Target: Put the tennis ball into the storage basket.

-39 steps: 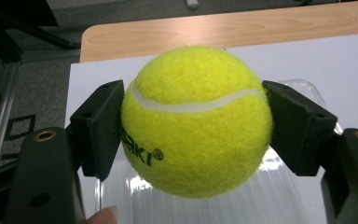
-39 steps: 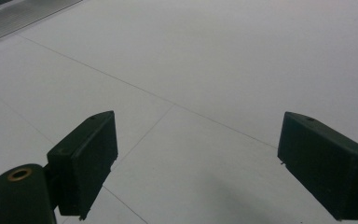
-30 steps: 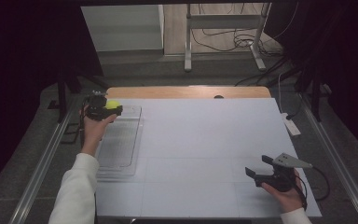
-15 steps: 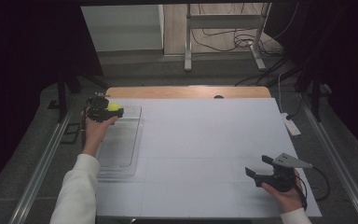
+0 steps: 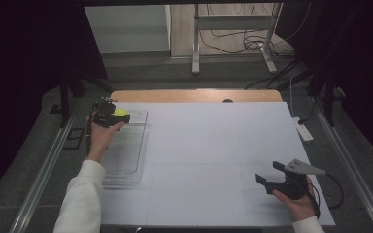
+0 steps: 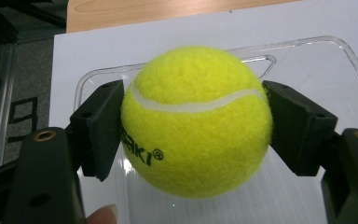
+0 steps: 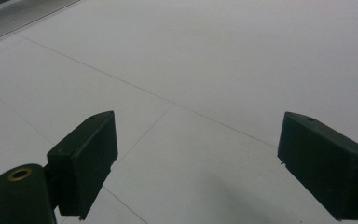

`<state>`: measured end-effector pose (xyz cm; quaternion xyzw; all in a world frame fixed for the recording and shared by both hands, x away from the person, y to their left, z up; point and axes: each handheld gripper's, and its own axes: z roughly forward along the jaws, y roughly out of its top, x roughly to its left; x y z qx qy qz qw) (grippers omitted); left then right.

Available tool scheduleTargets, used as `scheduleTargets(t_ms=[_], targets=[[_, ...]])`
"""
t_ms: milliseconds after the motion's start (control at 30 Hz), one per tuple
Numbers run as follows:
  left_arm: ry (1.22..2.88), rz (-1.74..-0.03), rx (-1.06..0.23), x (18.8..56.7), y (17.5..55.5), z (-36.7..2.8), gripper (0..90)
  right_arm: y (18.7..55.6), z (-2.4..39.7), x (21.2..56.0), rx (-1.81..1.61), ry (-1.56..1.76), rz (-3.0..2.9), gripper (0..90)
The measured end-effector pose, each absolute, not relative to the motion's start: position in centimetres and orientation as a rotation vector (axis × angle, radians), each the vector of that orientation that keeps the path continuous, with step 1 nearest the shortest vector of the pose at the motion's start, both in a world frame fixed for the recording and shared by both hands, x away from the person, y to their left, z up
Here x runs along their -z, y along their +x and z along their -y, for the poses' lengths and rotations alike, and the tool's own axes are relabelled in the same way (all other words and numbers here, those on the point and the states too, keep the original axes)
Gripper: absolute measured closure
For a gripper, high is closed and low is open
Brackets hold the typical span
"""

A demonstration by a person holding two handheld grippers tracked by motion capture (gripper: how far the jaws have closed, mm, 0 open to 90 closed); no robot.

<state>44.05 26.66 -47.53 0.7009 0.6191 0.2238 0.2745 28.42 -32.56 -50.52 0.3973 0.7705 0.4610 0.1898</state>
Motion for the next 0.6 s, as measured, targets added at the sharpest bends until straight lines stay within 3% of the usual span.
scheduleTargets(t_ms=[600], targets=[[1.977, -1.688, -0.614, 49.0, 44.4, -26.1, 26.3, 28.4, 32.5, 50.6, -1.293, 1.115, -2.168, 12.0]])
